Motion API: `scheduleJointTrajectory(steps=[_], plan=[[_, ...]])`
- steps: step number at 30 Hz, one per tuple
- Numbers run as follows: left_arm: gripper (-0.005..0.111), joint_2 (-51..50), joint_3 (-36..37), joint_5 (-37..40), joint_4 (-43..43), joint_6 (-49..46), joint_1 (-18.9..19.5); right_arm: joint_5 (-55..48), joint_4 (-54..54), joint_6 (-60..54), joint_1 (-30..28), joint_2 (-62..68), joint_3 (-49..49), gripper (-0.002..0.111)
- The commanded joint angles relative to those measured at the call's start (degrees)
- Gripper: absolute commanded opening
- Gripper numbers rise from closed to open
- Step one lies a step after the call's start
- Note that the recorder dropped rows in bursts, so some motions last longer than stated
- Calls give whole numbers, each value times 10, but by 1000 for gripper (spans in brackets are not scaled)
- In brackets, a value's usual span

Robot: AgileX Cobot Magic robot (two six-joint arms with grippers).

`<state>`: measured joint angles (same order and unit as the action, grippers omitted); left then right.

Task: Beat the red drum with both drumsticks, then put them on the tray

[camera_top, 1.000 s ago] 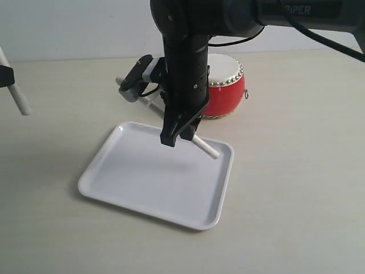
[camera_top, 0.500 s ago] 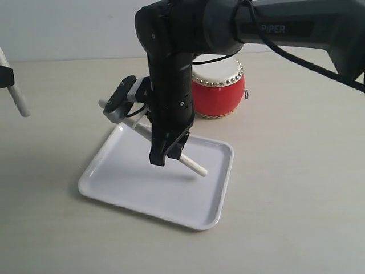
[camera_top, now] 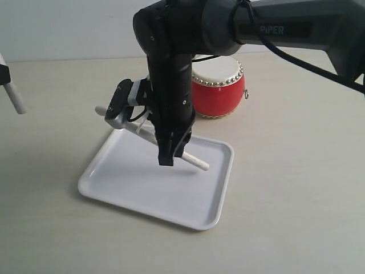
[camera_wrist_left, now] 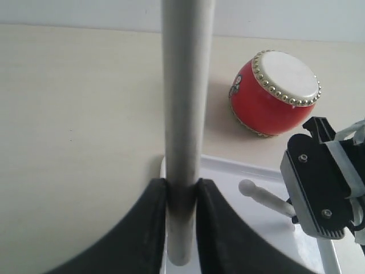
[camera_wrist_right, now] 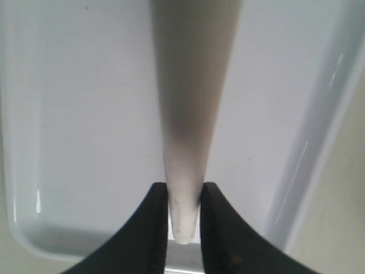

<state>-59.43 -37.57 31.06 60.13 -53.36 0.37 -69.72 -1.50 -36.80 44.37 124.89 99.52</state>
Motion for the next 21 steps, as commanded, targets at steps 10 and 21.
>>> scheduleJointTrajectory(steps=[10,21], plan=[[0,3,2,2,1,-2,1,-2,-1,26,2,-4,3,0],[0,3,9,-9,21,-2,1,-2,31,22,2,12,3,0]])
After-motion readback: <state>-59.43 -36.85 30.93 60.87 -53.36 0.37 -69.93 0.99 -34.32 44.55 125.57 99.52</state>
